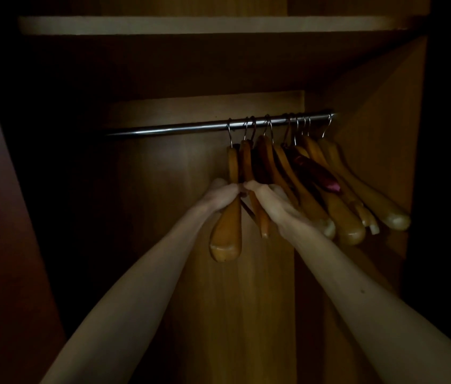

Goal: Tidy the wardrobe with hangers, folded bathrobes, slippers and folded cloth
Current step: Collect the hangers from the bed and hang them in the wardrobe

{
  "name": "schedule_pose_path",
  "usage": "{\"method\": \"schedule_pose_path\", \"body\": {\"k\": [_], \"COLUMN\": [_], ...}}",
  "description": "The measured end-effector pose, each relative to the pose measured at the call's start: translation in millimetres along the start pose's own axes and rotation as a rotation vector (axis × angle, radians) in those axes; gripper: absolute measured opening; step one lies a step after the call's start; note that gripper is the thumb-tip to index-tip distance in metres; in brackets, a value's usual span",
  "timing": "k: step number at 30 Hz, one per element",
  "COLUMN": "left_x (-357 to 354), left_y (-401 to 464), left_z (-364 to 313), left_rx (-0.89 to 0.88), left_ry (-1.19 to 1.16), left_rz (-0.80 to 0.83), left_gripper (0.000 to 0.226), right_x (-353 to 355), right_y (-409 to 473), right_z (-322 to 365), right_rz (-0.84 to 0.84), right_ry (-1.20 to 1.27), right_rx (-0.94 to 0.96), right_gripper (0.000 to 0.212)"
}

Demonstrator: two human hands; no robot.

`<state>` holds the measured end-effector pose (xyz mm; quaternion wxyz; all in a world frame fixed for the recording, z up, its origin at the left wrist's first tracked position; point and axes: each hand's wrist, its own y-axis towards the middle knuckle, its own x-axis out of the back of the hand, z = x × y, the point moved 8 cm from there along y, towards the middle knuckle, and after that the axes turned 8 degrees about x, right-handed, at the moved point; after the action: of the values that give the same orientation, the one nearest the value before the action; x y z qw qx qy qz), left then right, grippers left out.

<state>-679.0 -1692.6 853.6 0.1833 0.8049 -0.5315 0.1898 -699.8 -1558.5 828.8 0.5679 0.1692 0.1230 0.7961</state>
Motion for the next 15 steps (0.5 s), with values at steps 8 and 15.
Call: {"method": "schedule_pose_path", "body": {"k": [8, 15], "left_x": [-4.8, -15.6], "left_y": [-21.8, -74.6], "left_z": [24.0, 82.6], "left_rx": [0.030, -0.286], "left_ry": [-0.324, -0.385], "left_rz": [-0.222, -0.624], "left_gripper": [0.013, 0.017], "right_x": [10.0, 17.9], "right_y": [-52.3, -108.0], "right_z": [-22.0, -112.1], "right_rz": [-0.034, 0.099], "right_ry": [-0.271, -0.407], "right_rx": [0.143, 0.055], "right_gripper": [0.041, 0.032]}}
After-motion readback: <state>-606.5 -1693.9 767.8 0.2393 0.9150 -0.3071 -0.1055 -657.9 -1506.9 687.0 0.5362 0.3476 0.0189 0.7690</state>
